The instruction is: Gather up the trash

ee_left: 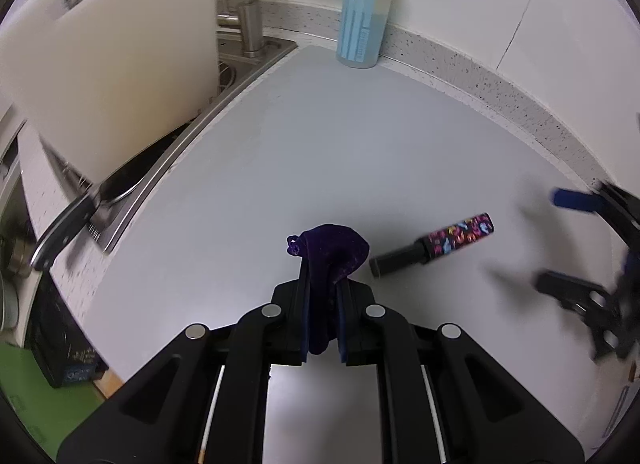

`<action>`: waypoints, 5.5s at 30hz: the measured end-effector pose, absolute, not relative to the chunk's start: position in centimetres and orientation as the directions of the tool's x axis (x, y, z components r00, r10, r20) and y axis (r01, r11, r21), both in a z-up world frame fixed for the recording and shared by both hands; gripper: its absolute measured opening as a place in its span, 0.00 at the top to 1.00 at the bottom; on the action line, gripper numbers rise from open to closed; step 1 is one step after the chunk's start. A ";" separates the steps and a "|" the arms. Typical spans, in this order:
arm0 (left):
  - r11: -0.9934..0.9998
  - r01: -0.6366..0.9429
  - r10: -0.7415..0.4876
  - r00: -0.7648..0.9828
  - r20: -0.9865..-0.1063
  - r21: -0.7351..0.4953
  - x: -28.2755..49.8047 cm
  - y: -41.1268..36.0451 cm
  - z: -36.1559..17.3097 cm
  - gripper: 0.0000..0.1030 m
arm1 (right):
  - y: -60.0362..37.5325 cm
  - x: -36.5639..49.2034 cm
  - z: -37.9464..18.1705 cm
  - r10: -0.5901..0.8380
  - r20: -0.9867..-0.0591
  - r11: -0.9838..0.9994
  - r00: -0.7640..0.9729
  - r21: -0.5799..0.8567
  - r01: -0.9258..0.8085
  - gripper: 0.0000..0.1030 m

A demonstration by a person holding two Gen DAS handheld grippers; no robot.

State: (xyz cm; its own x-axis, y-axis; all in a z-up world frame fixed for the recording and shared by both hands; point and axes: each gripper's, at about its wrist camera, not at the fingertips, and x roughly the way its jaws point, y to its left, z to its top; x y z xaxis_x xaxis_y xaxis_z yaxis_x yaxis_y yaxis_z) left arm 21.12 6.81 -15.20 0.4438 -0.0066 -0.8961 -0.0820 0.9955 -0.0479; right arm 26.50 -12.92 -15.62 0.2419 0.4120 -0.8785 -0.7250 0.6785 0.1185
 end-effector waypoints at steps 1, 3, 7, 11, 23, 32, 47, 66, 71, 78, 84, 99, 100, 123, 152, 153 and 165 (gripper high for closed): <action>0.995 -0.089 -0.008 0.445 -0.895 -0.053 20.5 7.0 -15.0 0.90 | -12.3 26.8 -16.0 0.404 -0.885 0.660 0.231 0.107 -0.744 0.05; 0.993 -0.103 -0.007 0.448 -0.894 -0.060 19.8 7.1 -14.7 0.90 | -11.0 27.5 -16.8 0.393 -0.900 0.610 0.190 0.100 -0.786 0.05; 0.989 -0.128 -0.007 0.449 -0.894 -0.072 18.1 7.5 -14.3 0.90 | -8.6 28.1 -18.5 0.345 -0.928 0.505 0.140 0.058 -0.861 0.05; 0.984 -0.162 0.001 0.454 -0.891 -0.081 16.7 8.0 -13.9 0.90 | -7.2 27.7 -19.9 0.300 -0.947 0.399 0.114 0.016 -0.917 0.06; 0.962 -0.252 0.022 0.449 -0.893 -0.103 14.1 9.6 -14.4 0.90 | -5.0 27.3 -21.4 0.249 -0.964 0.262 0.097 -0.030 -0.965 0.52; 0.960 -0.259 0.022 0.453 -0.891 -0.109 13.6 9.4 -14.3 0.90 | -5.4 26.9 -20.6 0.254 -0.963 0.258 0.095 -0.027 -0.966 0.71; 0.967 -0.227 0.012 0.487 -0.874 -0.114 11.2 8.1 -12.7 0.90 | -7.6 23.8 -15.7 0.364 -0.918 0.450 0.157 0.025 -0.893 0.78; 0.911 -0.408 0.142 0.450 -0.882 -0.061 -6.8 19.8 -15.1 0.90 | 7.3 4.8 -14.4 0.516 -0.853 0.360 0.078 0.133 -0.923 0.78; 0.871 -0.488 0.170 0.413 -0.895 -0.060 -11.6 24.9 -19.0 0.90 | 13.4 0.6 -18.4 0.489 -0.872 0.323 0.026 0.153 -0.934 0.78; 0.823 -0.562 0.148 0.358 -0.922 -0.086 -15.1 31.0 -29.2 0.90 | 19.8 -3.2 -28.7 0.423 -0.906 0.289 -0.027 0.163 -0.943 0.78; 0.796 -0.594 0.102 0.318 -0.942 -0.115 -15.9 34.2 -41.9 0.90 | 23.4 -4.8 -40.7 0.357 -0.932 0.269 -0.064 0.168 -0.948 0.78; 0.787 -0.598 0.009 0.253 -0.967 -0.150 -14.3 36.3 -67.6 0.88 | 25.0 -5.8 -61.2 0.255 -0.963 0.284 -0.092 0.165 -0.945 0.78; 0.790 -0.597 0.015 0.247 -0.969 -0.140 -14.1 36.3 -68.1 0.86 | 25.0 -5.8 -62.0 0.251 -0.964 0.287 -0.094 0.166 -0.943 0.78; 0.674 -0.731 0.107 0.241 -0.965 -0.108 -22.0 39.9 -63.9 0.03 | 29.8 -8.9 -64.2 0.224 -0.960 0.196 -0.167 0.212 -0.957 0.78; 0.644 -0.753 0.157 0.306 -0.939 -0.137 -26.8 37.3 -52.6 0.03 | 28.7 -10.5 -53.8 0.277 -0.956 0.244 -0.098 0.169 -0.955 0.06; 0.655 -0.743 0.158 0.314 -0.936 -0.139 -26.4 36.7 -50.9 0.03 | 28.0 -10.2 -52.0 0.287 -0.953 0.258 -0.092 0.170 -0.951 0.06; 0.818 -0.568 0.193 0.426 -0.884 -0.095 -20.5 29.9 -29.2 0.03 | 17.4 -4.3 -27.2 0.448 -0.889 0.469 0.094 0.145 -0.871 0.06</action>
State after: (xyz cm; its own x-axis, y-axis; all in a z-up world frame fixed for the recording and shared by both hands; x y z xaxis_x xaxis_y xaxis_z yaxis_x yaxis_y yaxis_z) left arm -20.52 29.93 -29.24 0.4255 0.1933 -0.8841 -0.5679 0.8176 -0.0946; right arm -4.28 17.43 -27.19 0.0935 0.4479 -0.8892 -0.8713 0.4689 0.1445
